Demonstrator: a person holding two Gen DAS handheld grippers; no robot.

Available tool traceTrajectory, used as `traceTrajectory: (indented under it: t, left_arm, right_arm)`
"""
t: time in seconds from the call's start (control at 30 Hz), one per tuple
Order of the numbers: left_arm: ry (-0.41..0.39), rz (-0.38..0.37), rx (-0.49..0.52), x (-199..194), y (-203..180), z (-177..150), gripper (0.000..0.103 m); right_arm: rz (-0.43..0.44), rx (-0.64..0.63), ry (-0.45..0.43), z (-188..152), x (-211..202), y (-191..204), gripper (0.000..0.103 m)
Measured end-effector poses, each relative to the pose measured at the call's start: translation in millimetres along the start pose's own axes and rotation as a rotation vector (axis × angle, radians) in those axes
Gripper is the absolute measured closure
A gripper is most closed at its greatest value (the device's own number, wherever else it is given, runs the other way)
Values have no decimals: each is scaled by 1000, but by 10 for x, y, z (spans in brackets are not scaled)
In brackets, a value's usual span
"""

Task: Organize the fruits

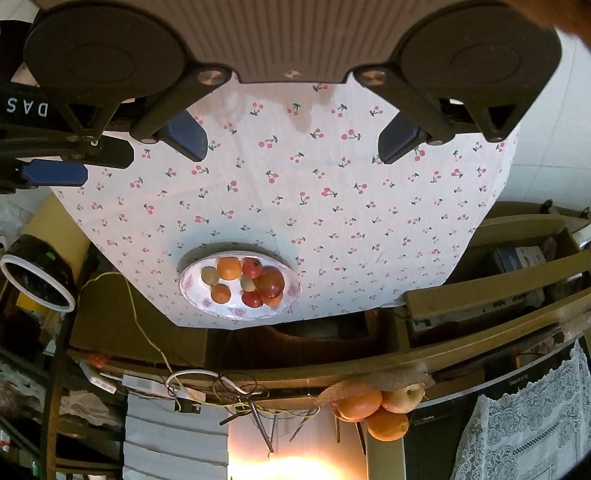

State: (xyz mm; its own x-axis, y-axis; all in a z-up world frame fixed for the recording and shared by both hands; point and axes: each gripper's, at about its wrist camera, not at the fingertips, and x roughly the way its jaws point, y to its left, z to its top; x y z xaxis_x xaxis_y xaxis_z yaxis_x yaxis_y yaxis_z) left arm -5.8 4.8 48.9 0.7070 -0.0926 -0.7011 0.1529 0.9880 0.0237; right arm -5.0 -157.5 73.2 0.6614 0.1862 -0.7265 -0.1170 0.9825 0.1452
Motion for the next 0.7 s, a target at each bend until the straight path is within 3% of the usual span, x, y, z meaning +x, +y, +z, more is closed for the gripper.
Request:
traceTrajectory:
  t: [0.7]
  left_arm:
    - [20, 8, 7, -69, -34, -112, 0]
  right_arm:
    - [-4, 36, 40, -131, -51, 15, 47]
